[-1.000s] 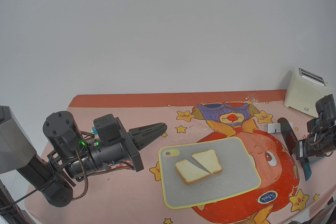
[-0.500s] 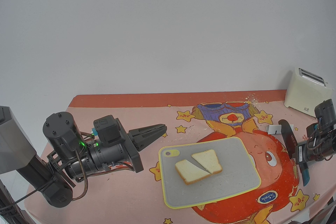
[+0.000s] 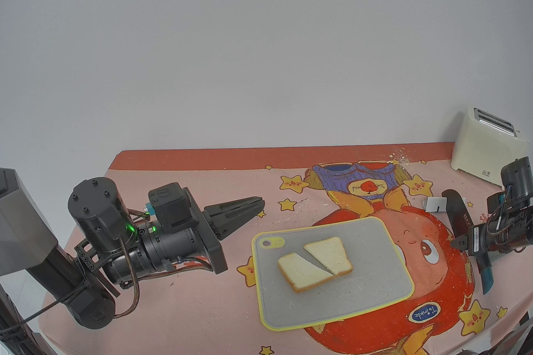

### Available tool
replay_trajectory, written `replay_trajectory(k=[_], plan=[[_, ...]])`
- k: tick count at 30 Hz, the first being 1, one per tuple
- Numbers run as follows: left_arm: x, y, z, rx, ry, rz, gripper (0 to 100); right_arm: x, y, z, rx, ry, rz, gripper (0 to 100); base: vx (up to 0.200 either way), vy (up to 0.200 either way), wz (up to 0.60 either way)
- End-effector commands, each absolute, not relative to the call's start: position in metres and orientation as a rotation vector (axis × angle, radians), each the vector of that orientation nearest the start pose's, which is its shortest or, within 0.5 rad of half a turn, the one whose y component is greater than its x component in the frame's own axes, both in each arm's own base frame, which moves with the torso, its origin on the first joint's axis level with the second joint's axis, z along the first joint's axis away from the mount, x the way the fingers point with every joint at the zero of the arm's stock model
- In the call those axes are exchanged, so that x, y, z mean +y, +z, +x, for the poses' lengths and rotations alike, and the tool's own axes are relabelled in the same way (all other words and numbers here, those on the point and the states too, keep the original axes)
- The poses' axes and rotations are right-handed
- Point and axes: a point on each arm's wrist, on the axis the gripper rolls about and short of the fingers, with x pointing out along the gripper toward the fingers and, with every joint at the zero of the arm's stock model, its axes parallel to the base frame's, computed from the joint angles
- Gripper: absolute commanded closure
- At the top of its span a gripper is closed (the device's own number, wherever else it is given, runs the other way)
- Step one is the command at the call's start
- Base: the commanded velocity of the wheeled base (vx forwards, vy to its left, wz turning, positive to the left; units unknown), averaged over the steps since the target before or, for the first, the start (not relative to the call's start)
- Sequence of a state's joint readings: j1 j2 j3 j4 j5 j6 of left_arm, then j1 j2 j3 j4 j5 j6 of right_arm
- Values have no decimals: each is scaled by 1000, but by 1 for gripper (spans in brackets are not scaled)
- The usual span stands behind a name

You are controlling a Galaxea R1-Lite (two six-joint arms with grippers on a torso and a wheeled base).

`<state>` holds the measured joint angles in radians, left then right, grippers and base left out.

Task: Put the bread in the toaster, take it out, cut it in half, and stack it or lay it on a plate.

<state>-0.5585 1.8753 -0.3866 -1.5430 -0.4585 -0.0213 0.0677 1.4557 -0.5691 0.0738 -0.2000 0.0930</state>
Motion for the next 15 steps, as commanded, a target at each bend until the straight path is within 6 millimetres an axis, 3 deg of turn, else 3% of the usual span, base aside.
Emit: replay_trajectory(k=[1,4,9,11,15], plan=[[-157,124,232,-45,-1017,-22,100,7,127,192,939,-174,-38,0,0,0,0],[-156,124,232,-47,-1017,-22,100,6,129,190,930,-178,-34,0,0,0,0],[-156,125,232,-51,-1019,-23,100,5,150,182,808,-172,-19,0,0,0,0],[-156,125,232,-52,-1016,-23,100,10,173,168,644,-129,-4,0,0,0,0],[-155,125,233,-53,-1011,-23,100,30,189,153,490,29,2,0,0,0,0]])
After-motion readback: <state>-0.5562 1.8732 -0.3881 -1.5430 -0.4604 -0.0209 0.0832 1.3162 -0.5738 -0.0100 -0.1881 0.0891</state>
